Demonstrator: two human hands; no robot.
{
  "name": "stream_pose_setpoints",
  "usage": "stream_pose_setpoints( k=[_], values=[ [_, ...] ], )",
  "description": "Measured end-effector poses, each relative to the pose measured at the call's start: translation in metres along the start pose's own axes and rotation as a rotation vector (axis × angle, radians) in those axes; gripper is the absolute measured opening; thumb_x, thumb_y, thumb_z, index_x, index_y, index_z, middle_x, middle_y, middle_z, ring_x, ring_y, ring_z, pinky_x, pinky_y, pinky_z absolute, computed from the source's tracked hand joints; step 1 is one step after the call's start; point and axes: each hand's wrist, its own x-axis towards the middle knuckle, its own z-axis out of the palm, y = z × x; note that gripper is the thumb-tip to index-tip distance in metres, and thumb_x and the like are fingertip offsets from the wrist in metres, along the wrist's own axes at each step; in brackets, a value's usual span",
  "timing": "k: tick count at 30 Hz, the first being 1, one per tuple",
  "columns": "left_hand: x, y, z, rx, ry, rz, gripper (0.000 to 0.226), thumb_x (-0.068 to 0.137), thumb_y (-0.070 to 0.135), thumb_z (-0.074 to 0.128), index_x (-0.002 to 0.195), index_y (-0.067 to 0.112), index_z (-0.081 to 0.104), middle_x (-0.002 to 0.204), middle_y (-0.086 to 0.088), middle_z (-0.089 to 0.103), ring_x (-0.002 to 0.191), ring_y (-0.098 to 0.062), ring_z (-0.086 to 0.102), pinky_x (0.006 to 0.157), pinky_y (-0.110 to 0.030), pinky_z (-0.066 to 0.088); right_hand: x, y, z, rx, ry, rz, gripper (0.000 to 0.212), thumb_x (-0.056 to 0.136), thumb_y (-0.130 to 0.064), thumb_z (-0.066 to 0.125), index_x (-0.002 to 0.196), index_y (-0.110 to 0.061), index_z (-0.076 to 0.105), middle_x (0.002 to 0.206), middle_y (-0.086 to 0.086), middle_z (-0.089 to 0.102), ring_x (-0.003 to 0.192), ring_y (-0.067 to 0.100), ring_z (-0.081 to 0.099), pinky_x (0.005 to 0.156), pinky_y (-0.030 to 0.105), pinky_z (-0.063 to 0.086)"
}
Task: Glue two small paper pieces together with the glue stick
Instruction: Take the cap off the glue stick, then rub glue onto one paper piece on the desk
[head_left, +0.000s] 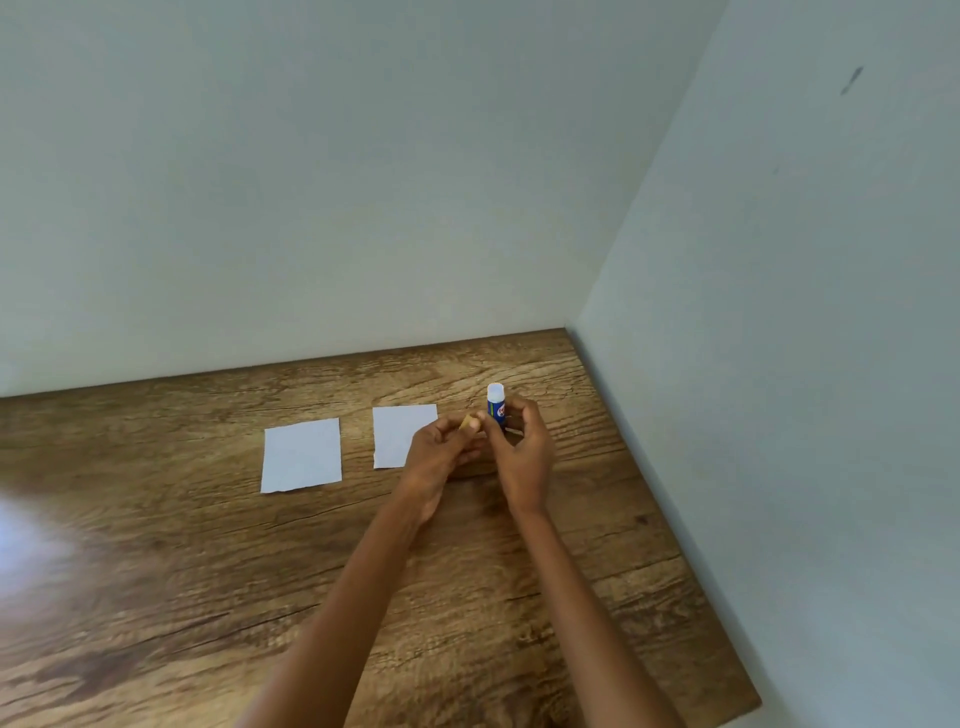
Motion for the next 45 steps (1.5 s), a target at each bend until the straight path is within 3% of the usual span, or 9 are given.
stream_pose_setpoints(
  k=[6, 11, 16, 19, 24, 31, 35, 40, 45],
  values=[
    [-0.016, 0.008, -0.010, 0.331, 0.093, 0.170, 0.020, 0.087, 0.024, 0.062, 0.105, 0.014, 0.060, 0.111, 0.003, 0.067, 0.103, -0.008, 0.061, 0.081, -0.019, 0.046, -0.001, -0.011, 0.001, 0.054, -0.026, 0.000, 0.023, 0.080, -0.025, 0.072, 0.099, -0.028, 0.059, 0.092, -0.007, 0.068, 0.085, 0.005, 0.065, 0.072, 0.012, 0.049],
    [-0.044, -0.004, -0.034, 0.486, 0.331, 0.366, 0.026, 0.077, 0.020, 0.073, 0.087, 0.039, 0.060, 0.093, 0.010, 0.056, 0.073, 0.001, 0.047, 0.063, -0.006, 0.039, -0.028, -0.019, 0.005, 0.085, -0.078, 0.015, 0.026, 0.080, -0.031, 0.070, 0.103, -0.024, 0.061, 0.094, -0.005, 0.070, 0.083, 0.009, 0.067, 0.071, 0.023, 0.055],
    [-0.071, -0.017, -0.069, 0.761, 0.447, 0.363, 0.017, 0.076, 0.027, 0.073, 0.089, 0.032, 0.064, 0.074, 0.013, 0.057, 0.079, -0.015, 0.056, 0.082, -0.033, 0.038, -0.066, -0.023, 0.020, 0.053, -0.104, 0.060, 0.027, 0.080, -0.030, 0.071, 0.103, -0.021, 0.061, 0.096, -0.006, 0.069, 0.082, 0.003, 0.064, 0.069, 0.021, 0.052],
    [-0.083, -0.022, -0.079, 0.888, 0.471, 0.399, 0.014, 0.079, 0.029, 0.070, 0.092, 0.026, 0.065, 0.079, 0.012, 0.056, 0.087, -0.014, 0.051, 0.077, -0.031, 0.023, -0.081, -0.026, 0.026, 0.033, -0.139, 0.092, 0.029, 0.081, -0.027, 0.071, 0.104, -0.013, 0.062, 0.098, 0.001, 0.070, 0.087, 0.014, 0.066, 0.075, 0.038, 0.054],
    [-0.098, -0.030, -0.086, 0.858, 0.431, 0.387, 0.017, 0.081, 0.026, 0.067, 0.085, 0.033, 0.052, 0.082, 0.012, 0.058, 0.088, -0.013, 0.051, 0.082, -0.032, 0.024, -0.097, -0.033, 0.029, 0.021, -0.170, 0.065, 0.029, 0.083, -0.024, 0.070, 0.107, -0.011, 0.060, 0.101, 0.004, 0.069, 0.090, 0.012, 0.067, 0.076, 0.036, 0.057],
    [-0.094, -0.034, -0.095, 0.944, 0.392, 0.389, 0.020, 0.078, 0.026, 0.067, 0.095, 0.022, 0.057, 0.092, 0.007, 0.057, 0.095, -0.022, 0.055, 0.082, -0.037, 0.030, -0.103, -0.037, 0.031, 0.019, -0.209, 0.052, 0.029, 0.085, -0.021, 0.067, 0.111, -0.011, 0.056, 0.105, 0.004, 0.067, 0.092, -0.004, 0.062, 0.078, 0.016, 0.053],
    [-0.096, -0.032, -0.097, 0.944, 0.389, 0.325, 0.055, 0.077, 0.037, 0.070, 0.125, 0.020, 0.050, 0.123, -0.002, 0.049, 0.120, -0.020, 0.041, 0.104, -0.043, 0.025, -0.107, -0.040, 0.032, 0.071, -0.217, 0.034, 0.026, 0.086, -0.017, 0.066, 0.110, -0.013, 0.056, 0.102, -0.006, 0.064, 0.093, -0.005, 0.062, 0.077, 0.011, 0.050],
    [-0.118, 0.004, -0.086, 0.548, 0.358, 0.494, 0.047, 0.077, 0.046, 0.064, 0.121, 0.032, 0.054, 0.119, 0.010, 0.047, 0.117, -0.007, 0.045, 0.103, -0.025, 0.032, -0.109, -0.059, 0.039, 0.211, -0.246, 0.023, 0.026, 0.085, -0.025, 0.067, 0.109, -0.020, 0.058, 0.105, -0.005, 0.068, 0.097, 0.007, 0.065, 0.080, 0.021, 0.053],
    [-0.127, 0.052, -0.077, 0.553, 0.180, 0.606, 0.023, 0.079, 0.015, 0.070, 0.099, 0.025, 0.067, 0.098, 0.007, 0.062, 0.090, 0.006, 0.057, 0.079, -0.006, 0.043, -0.112, -0.087, 0.050, 0.319, -0.328, -0.038, 0.022, 0.088, -0.032, 0.059, 0.109, -0.026, 0.062, 0.102, -0.013, 0.069, 0.097, 0.009, 0.066, 0.078, 0.022, 0.054]
  ],
)
